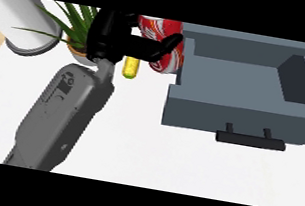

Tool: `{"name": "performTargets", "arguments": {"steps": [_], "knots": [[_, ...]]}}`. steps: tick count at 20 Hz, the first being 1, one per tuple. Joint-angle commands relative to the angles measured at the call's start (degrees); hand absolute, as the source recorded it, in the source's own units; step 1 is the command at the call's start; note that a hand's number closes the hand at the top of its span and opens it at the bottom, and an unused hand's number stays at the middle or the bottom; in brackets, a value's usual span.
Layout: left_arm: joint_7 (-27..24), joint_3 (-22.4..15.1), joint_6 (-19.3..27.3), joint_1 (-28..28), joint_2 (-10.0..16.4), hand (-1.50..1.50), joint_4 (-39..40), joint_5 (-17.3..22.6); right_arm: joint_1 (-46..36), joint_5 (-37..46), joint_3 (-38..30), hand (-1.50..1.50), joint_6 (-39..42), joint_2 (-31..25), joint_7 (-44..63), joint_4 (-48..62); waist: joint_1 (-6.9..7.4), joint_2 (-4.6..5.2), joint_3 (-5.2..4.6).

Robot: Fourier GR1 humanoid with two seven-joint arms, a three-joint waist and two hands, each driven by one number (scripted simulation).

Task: Pick up the can, place it into the drawer and close the drawer

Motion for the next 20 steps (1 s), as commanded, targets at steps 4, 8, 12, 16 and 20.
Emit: {"name": "performTargets", "arguments": {"steps": [4,8,12,16,20], "knots": [[-0.1,-1.0,5.5,-12.3,0.0,1.50,9.7,1.1,-1.9,1.6,1.8,-1.50,-0.7,0.3,0.5,2.0,-0.15,0.15,0.01],[-2.0,-1.7,5.4,-16.6,0.0,1.50,14.3,2.9,-0.3,1.9,4.2,-1.50,-3.0,0.2,1.3,-2.7,-0.42,0.17,-0.01],[-1.0,-2.9,7.8,-22.4,0.0,1.50,19.7,5.8,0.4,3.7,4.9,-1.50,-1.8,0.2,-2.0,0.2,-0.66,0.12,0.02],[-5.3,-4.2,8.0,-22.4,0.0,1.50,23.2,8.1,-1.0,2.4,4.7,-1.50,-4.1,0.2,0.9,-2.9,-0.56,0.13,0.00],[-8.3,-6.7,10.3,-28.6,0.0,1.50,30.6,13.8,-2.4,3.4,2.9,-1.50,-0.9,-0.3,-0.1,0.6,-1.63,0.38,0.03]]}}
